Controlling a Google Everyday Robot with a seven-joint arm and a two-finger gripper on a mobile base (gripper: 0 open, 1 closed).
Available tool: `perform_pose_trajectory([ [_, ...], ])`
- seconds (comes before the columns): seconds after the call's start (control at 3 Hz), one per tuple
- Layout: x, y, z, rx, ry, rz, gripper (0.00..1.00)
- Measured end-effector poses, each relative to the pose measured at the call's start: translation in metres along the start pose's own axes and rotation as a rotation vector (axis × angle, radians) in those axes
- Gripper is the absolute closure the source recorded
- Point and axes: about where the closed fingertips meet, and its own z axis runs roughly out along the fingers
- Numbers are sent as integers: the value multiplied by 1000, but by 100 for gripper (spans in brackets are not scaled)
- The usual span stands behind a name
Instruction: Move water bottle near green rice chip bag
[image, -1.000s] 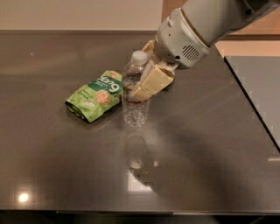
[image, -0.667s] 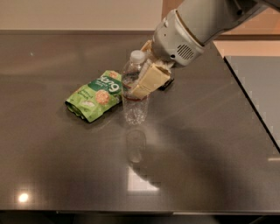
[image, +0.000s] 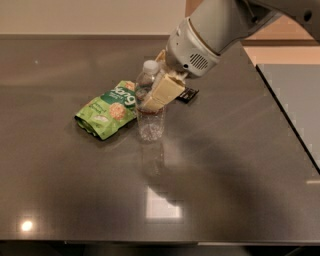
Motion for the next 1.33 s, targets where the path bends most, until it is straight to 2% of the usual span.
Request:
perform_pose_trajectory([
  [0.67, -1, -12, 18, -17, -3, 16, 100],
  [1.0, -3, -17, 24, -14, 6, 25, 85],
  [1.33, -2, -21, 28, -13, 15, 38, 61],
])
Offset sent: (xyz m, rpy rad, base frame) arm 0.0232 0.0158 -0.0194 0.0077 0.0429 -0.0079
